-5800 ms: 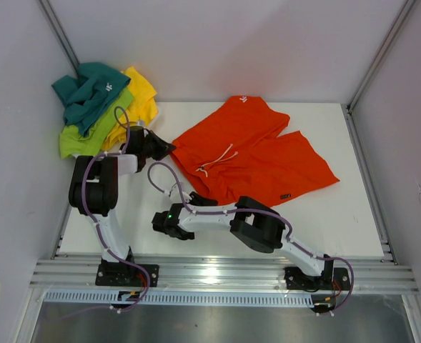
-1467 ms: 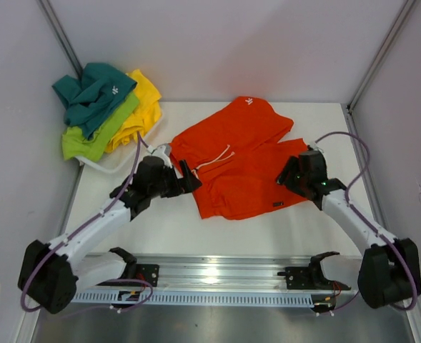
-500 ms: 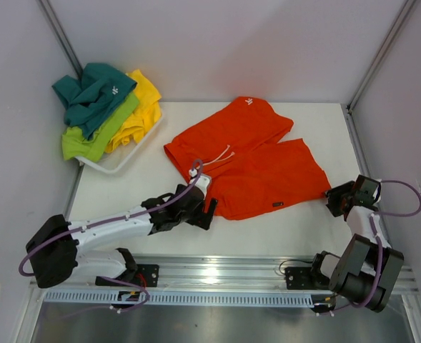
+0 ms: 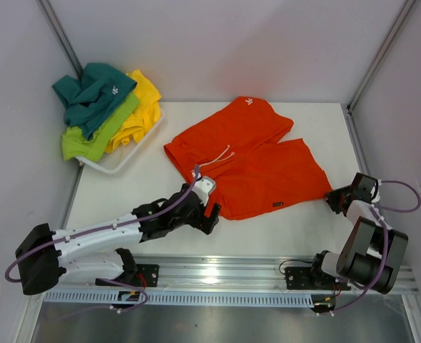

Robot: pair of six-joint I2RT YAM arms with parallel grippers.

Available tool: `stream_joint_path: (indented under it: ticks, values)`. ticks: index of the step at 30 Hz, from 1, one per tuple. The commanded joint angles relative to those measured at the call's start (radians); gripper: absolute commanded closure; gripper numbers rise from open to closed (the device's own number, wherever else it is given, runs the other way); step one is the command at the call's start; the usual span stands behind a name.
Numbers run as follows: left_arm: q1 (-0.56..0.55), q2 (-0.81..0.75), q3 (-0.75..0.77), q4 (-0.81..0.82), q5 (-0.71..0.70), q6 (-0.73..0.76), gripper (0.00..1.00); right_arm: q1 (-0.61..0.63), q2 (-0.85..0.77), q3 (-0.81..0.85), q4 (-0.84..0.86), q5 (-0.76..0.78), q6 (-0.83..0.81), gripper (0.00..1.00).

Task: Fold and stack the shorts
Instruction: Fold the shorts

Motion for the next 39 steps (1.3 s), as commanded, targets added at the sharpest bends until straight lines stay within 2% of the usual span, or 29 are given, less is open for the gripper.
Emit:
stream_joint_path:
  ticks: [1, 3, 4, 6, 10, 18, 24, 26, 30, 35, 39]
  values:
    - [-0.038, 0.019, -0.009, 0.038, -0.044, 0.056, 0.01, 0.012, 0.064, 0.053, 0.057, 0.031, 0.036, 0.74]
    - [-0.09, 0.036, -0.006, 0.032, -0.128, 0.082, 0.01, 0.017, 0.107, 0.06, 0.066, 0.031, 0.045, 0.85]
    - [-0.105, 0.041, -0.009, 0.033, -0.148, 0.096, 0.01, 0.018, 0.116, 0.069, 0.07, 0.02, 0.042, 0.93]
    - [-0.122, 0.065, -0.003, 0.032, -0.17, 0.104, 0.01, 0.018, 0.146, 0.088, 0.052, 0.028, 0.036, 1.0]
    - [-0.145, 0.165, 0.046, -0.025, -0.233, 0.113, 0.01, 0.007, 0.152, 0.161, -0.015, 0.1, 0.006, 1.0]
    - [-0.248, 0.453, 0.193, -0.094, -0.386, 0.171, 0.03, -0.006, 0.155, 0.202, -0.054, 0.115, -0.025, 1.0]
    - [-0.282, 0.49, 0.229, -0.051, -0.419, 0.214, 0.05, -0.003, 0.172, 0.194, -0.032, 0.085, -0.031, 1.0]
    - [-0.282, 0.513, 0.253, -0.053, -0.429, 0.23, 0.12, -0.002, 0.173, 0.194, -0.028, 0.082, -0.03, 1.0]
    - [-0.28, 0.587, 0.31, -0.112, -0.48, 0.227, 0.16, 0.004, 0.172, 0.189, -0.02, 0.074, -0.03, 1.0]
    - [-0.276, 0.628, 0.334, -0.088, -0.472, 0.245, 0.19, 0.012, 0.173, 0.186, -0.014, 0.071, -0.027, 1.0]
    - [-0.25, 0.683, 0.367, -0.132, -0.452, 0.221, 0.22, 0.011, 0.161, 0.185, -0.022, 0.083, -0.027, 1.0]
